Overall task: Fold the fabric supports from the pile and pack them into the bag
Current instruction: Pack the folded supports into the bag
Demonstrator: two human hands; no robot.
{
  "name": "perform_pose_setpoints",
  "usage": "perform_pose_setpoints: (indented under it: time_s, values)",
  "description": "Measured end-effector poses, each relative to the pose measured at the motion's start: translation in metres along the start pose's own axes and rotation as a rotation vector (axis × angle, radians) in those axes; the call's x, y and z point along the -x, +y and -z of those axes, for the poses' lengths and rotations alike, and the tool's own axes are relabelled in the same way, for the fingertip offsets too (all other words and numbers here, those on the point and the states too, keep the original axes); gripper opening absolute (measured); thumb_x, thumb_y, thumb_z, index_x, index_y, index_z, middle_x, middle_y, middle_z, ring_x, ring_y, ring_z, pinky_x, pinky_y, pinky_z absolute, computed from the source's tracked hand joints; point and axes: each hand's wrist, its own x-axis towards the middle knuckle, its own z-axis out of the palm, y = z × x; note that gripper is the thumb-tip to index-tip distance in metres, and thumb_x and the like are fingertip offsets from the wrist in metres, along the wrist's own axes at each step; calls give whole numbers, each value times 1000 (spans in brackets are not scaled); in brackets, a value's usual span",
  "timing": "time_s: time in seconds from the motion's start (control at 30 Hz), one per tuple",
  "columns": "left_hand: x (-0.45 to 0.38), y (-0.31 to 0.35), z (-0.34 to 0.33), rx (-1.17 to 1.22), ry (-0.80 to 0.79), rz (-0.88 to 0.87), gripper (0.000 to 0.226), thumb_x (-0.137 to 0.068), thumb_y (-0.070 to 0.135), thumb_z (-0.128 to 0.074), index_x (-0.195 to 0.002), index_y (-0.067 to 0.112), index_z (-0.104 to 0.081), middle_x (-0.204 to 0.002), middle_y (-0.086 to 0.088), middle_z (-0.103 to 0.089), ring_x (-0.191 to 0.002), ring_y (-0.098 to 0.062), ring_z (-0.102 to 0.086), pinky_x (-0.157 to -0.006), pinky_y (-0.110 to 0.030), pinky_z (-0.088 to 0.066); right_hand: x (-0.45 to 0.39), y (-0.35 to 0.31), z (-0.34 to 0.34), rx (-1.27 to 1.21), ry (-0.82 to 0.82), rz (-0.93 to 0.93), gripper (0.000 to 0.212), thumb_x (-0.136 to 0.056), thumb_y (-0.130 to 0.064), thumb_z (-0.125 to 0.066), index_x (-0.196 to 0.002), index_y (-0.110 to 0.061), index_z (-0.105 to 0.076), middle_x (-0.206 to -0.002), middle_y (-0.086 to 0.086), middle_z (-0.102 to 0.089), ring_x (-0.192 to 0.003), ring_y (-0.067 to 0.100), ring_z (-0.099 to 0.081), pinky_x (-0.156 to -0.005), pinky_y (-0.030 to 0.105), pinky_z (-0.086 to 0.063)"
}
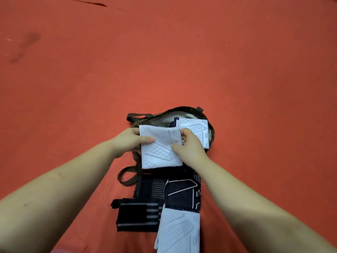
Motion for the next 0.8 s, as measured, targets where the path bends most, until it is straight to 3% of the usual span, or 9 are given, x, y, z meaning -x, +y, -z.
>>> perform_pose_setpoints:
  time_s: [0.1, 0.23, 0.33, 0.4, 0.47, 0.53, 0.67, 0.8]
  values:
    - [-15, -2, 15, 1, 219, -38, 24, -81, 24, -73, -100, 11, -64, -101, -8, -70, -91, -26, -68, -84, -45, -56, -34, -18, -15, 263, -10, 41, 26, -81, -15, -60, -106, -13, -52, -95, -2, -60, -88, 20, -57, -75, 31, -44]
    - [-31, -10, 18, -113, 362, -17, 31, -81, 30, -73, -103, 10, -63, -100, -6, -68, -87, -22, -66, -73, -34, -53, -63, -15, -31, 700, -30, 79, 26, -81, -29, -57, -98, -12, -47, -86, 1, -51, -96, 26, -50, -90, 35, -34]
    - [-42, -12, 9, -325, 354, 25, 29, -86, 26, -64, -108, 7, -62, -106, -8, -67, -94, -27, -63, -73, -31, -48, -76, -4, -36, 939, -22, 105, 24, -80, -34, -56, -93, -15, -52, -95, 2, -51, -111, 26, -43, -102, 38, -25]
    - [-48, -11, 4, -454, 291, 77, 21, -87, 18, -56, -103, 5, -61, -107, -12, -66, -96, -31, -62, -70, -28, -45, -83, 3, -38, 1061, -70, 110, 29, -80, -36, -56, -101, -16, -61, -123, 4, -50, -130, 27, -29, -115, 47, -4]
    - [-54, -9, -1, -591, 210, 110, 13, -86, 12, -50, -93, 7, -59, -102, -13, -65, -89, -30, -61, -59, -26, -39, -91, 7, -38, 1167, -121, 133, 27, -81, -32, -56, -101, -16, -65, -142, 7, -38, -142, 29, -11, -113, 51, 12]
    - [-60, -6, -4, -724, 144, 137, 13, -85, 7, -46, -91, 8, -58, -103, -13, -65, -82, -26, -59, -54, -27, -37, -96, 8, -39, 1258, -169, 178, 17, -82, -30, -55, -89, -18, -63, -148, 9, -30, -145, 30, 1, -111, 52, 17]
    - [-75, 1, -6, -954, 35, 271, 30, -91, 3, -43, -116, -1, -58, -119, -16, -61, -107, -30, -60, -83, -35, -49, -105, 5, -43, 1399, -254, 228, 29, -80, -39, -50, -93, -17, -65, -156, 11, -16, -144, 33, 15, -110, 57, 20]
    - [-79, -5, -9, -996, 123, 209, 31, -94, 5, -41, -124, 1, -49, -128, -15, -55, -115, -31, -55, -89, -37, -45, -114, 5, -49, 1475, -257, 198, 35, -84, -43, -46, -97, -17, -66, -157, 12, -14, -143, 34, 17, -109, 57, 22]
